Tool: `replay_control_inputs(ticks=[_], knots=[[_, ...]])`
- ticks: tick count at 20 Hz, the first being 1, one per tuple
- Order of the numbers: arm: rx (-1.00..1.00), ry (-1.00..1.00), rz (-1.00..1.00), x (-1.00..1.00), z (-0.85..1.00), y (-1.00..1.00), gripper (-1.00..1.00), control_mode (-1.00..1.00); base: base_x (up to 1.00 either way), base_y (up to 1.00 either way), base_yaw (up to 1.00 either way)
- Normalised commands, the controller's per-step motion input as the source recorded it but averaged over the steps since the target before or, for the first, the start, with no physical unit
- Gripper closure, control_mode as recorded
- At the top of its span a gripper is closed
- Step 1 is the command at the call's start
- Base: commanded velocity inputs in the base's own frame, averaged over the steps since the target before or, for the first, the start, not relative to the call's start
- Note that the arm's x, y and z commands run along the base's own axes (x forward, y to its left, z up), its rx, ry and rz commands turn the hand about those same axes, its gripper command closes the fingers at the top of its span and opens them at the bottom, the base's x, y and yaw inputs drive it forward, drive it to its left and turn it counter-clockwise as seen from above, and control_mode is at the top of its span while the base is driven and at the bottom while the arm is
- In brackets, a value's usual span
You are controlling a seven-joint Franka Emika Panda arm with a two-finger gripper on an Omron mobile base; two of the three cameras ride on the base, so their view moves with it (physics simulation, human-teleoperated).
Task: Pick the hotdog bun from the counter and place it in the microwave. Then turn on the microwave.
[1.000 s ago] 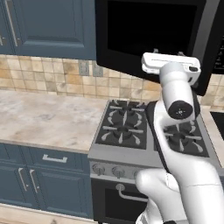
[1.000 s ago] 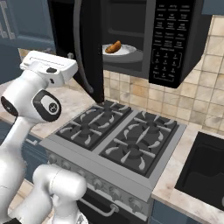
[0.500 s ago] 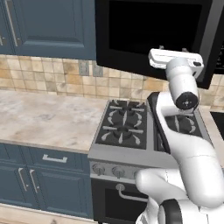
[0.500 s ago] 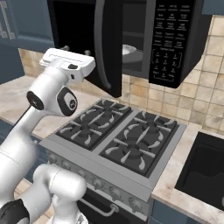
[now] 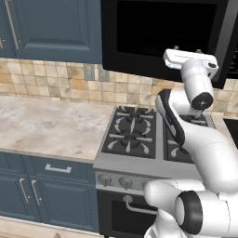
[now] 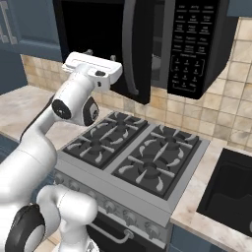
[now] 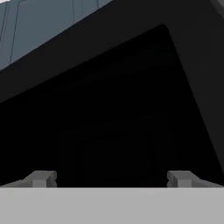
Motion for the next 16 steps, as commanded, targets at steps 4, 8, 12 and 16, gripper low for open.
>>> replay_control_inputs(ticks=[4,8,12,16], knots=[[0.01,0.02,0.01,0.23,0.03,-0.26,-1.0,-1.0,0.0,0.0,0.0],[0.0,0.07,0.0,0.19,0.07,-0.06,-1.0,-1.0,0.0,0.0,0.0],[0.0,0.09,0.0,0.16,0.05,-0.03,-1.0,-1.0,0.0,0.0,0.0],[0.0,0.1,0.0,0.14,0.04,-0.04,-1.0,-1.0,0.0,0.0,0.0]])
